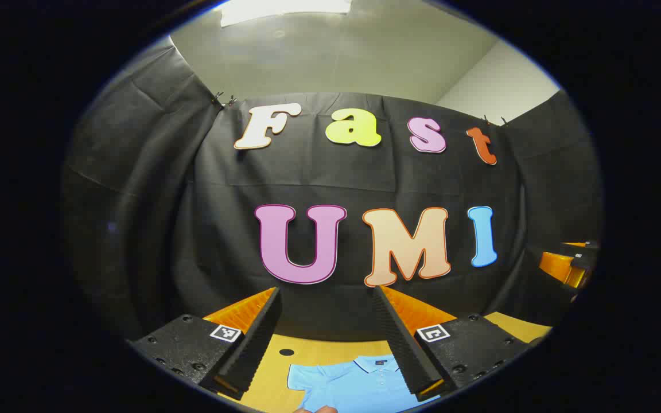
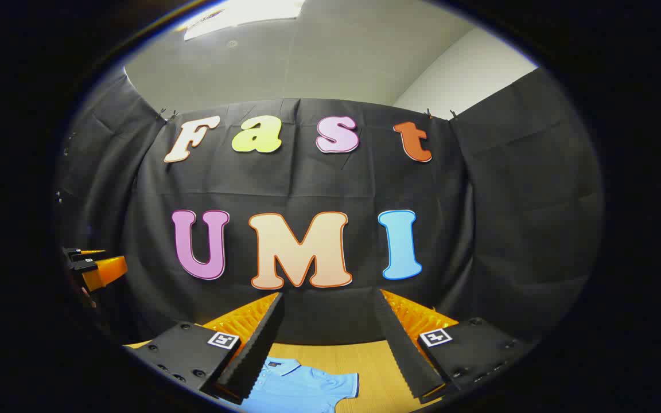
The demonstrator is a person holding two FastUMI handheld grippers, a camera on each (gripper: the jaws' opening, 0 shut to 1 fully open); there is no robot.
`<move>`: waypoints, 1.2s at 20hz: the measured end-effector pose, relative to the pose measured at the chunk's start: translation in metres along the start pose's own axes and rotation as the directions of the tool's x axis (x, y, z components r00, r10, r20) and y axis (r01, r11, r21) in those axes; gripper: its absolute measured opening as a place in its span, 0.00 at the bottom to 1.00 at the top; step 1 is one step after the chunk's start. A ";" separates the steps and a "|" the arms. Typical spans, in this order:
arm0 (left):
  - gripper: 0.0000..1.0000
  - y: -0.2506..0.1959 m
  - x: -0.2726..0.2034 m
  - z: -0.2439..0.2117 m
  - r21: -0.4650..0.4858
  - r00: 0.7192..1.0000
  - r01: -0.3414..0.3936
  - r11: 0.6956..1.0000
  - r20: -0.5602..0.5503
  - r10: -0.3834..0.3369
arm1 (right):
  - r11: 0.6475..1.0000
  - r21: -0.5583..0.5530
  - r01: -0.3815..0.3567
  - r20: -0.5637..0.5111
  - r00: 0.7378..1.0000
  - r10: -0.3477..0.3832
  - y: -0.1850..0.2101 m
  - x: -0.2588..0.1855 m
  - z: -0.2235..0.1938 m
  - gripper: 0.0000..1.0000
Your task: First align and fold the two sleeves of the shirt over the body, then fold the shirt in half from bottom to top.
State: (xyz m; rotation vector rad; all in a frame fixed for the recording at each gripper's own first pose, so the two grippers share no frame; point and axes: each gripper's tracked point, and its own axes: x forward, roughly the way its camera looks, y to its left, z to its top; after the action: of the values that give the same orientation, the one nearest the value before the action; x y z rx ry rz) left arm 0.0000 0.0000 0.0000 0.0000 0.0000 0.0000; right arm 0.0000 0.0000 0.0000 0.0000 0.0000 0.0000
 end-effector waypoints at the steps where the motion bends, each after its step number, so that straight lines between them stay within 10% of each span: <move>1: 0.94 0.000 0.000 0.001 -0.001 1.000 0.000 1.000 0.003 0.000 | 1.000 -0.003 0.001 0.001 1.000 -0.001 0.000 0.000 0.000 0.98; 24: 0.94 0.000 -0.007 -0.009 -0.002 0.999 -0.041 0.999 -0.014 0.041 | 0.999 -0.053 -0.012 -0.030 0.999 0.010 -0.015 0.021 -0.034 0.98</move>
State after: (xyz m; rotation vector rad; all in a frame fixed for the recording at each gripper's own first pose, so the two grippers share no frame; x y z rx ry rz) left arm -0.0069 0.0003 -0.0092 -0.0019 0.0135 0.0409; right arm 0.0208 -0.0151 -0.0339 -0.0531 0.0301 0.0110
